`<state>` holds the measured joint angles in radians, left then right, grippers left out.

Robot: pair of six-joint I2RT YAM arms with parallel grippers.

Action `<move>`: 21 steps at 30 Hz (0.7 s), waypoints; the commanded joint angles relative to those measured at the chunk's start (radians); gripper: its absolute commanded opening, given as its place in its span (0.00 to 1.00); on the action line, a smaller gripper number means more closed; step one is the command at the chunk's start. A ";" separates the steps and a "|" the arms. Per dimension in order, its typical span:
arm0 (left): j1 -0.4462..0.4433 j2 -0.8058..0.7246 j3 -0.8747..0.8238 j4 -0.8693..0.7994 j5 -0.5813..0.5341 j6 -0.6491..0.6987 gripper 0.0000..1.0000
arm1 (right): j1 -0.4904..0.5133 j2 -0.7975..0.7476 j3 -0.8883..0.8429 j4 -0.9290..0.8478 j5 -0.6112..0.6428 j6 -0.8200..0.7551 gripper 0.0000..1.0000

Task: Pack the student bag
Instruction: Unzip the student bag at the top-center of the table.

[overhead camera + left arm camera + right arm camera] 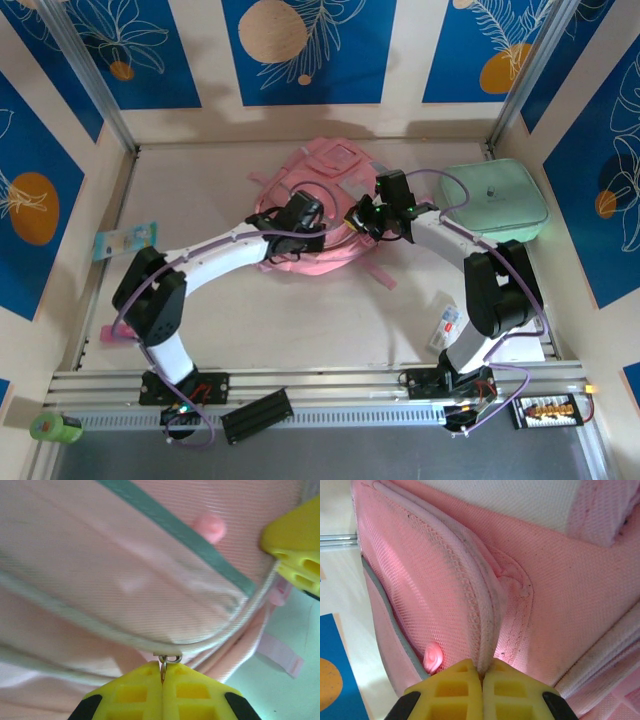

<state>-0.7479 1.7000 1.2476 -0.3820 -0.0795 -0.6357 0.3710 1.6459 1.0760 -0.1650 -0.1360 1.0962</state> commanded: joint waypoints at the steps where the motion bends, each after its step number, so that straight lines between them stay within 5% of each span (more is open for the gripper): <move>1: 0.073 -0.065 -0.042 -0.039 0.016 0.048 0.00 | -0.021 -0.023 0.031 -0.070 0.103 -0.057 0.00; 7: 0.166 -0.068 -0.056 -0.042 0.122 0.121 0.00 | -0.027 0.005 0.058 -0.080 0.101 -0.108 0.00; 12: 0.148 -0.073 -0.051 -0.039 0.271 0.207 0.00 | -0.037 0.058 0.101 -0.080 0.065 -0.173 0.00; 21: 0.052 -0.047 -0.050 -0.012 0.333 0.215 0.00 | -0.112 0.140 0.184 -0.061 -0.019 -0.295 0.00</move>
<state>-0.6479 1.6577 1.2011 -0.3485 0.1692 -0.4492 0.2996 1.7561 1.2026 -0.2817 -0.1680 0.8818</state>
